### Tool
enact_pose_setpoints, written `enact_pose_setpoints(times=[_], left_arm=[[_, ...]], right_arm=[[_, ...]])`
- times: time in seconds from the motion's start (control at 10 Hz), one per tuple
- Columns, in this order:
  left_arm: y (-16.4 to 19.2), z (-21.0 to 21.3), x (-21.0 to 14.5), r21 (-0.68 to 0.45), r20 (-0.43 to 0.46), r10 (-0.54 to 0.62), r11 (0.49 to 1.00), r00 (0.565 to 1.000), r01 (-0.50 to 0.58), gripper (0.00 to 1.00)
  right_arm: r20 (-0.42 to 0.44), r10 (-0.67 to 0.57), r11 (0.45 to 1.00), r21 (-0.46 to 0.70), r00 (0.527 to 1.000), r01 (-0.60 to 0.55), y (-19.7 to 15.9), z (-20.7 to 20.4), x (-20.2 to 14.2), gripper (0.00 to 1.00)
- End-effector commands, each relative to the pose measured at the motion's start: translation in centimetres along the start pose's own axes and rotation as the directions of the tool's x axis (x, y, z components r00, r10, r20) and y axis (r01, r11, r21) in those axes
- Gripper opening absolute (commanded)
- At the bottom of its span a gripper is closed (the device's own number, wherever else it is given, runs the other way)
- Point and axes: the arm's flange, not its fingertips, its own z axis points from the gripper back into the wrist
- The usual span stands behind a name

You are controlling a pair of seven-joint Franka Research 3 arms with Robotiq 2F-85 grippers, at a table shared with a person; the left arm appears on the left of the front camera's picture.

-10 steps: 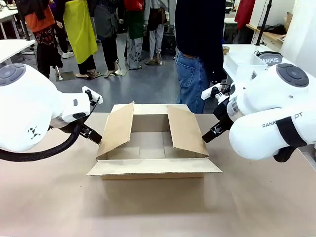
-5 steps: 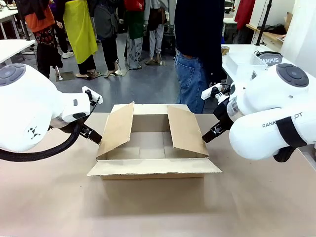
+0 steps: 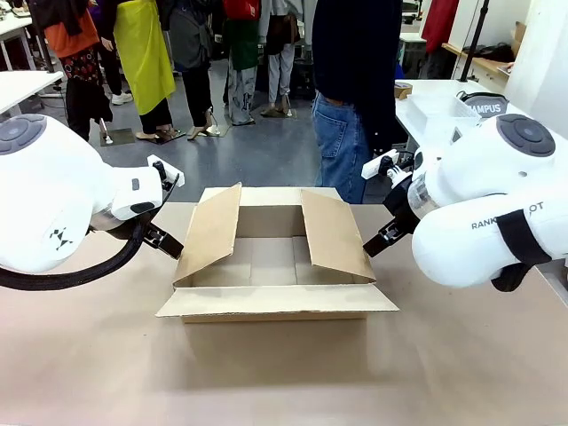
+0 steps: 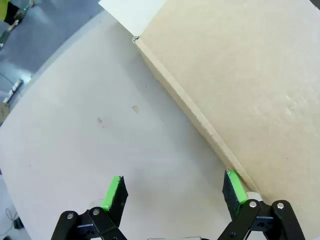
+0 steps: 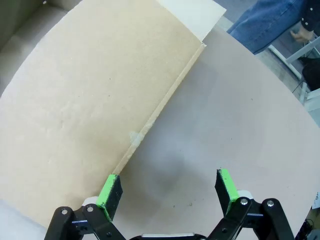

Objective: Pack the gift set into the box.
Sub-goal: Place both hands on the side flaps of the Package Box and spread them outward.

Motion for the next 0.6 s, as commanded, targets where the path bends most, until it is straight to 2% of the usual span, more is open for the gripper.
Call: enact_pose_setpoints(times=[0.0, 0.1, 0.2, 0.3, 0.4, 0.5], left_arm=[[0.0, 0.0, 0.0, 0.000, 0.000, 0.000, 1.000, 1.000, 0.000, 1.00], [1.1, 3.5, -0.4, 0.008, 0.048, 0.009, 1.000, 0.999, -0.009, 1.00], [2.7, 7.9, -1.3, 0.026, 0.043, 0.066, 0.997, 0.997, -0.067, 1.00], [4.5, 12.8, -2.8, 0.067, 0.040, 0.153, 0.986, 0.987, -0.155, 1.00], [5.3, 16.4, -4.2, 0.036, 0.112, 0.172, 0.983, 0.979, -0.177, 1.00], [5.8, 18.6, -5.6, -0.072, 0.160, 0.163, 0.986, 0.974, -0.153, 1.00]], right_arm=[[0.000, 0.000, 1.000, 0.000, 1.000, 0.000, 0.0, 0.0, 0.0, 1.00], [0.045, -0.031, 0.999, -0.012, 0.999, 0.031, -1.7, 2.9, 0.1, 1.00], [0.100, -0.086, 0.996, 0.036, 0.991, 0.082, -4.0, 7.0, -0.1, 1.00], [0.067, -0.180, 0.977, 0.126, 0.981, 0.170, -6.2, 11.3, -0.6, 1.00], [0.039, -0.257, 0.952, 0.180, 0.966, 0.246, -7.7, 14.4, -1.5, 1.00], [0.017, -0.334, 0.904, 0.288, 0.943, 0.315, -9.5, 16.4, -2.9, 1.00]])
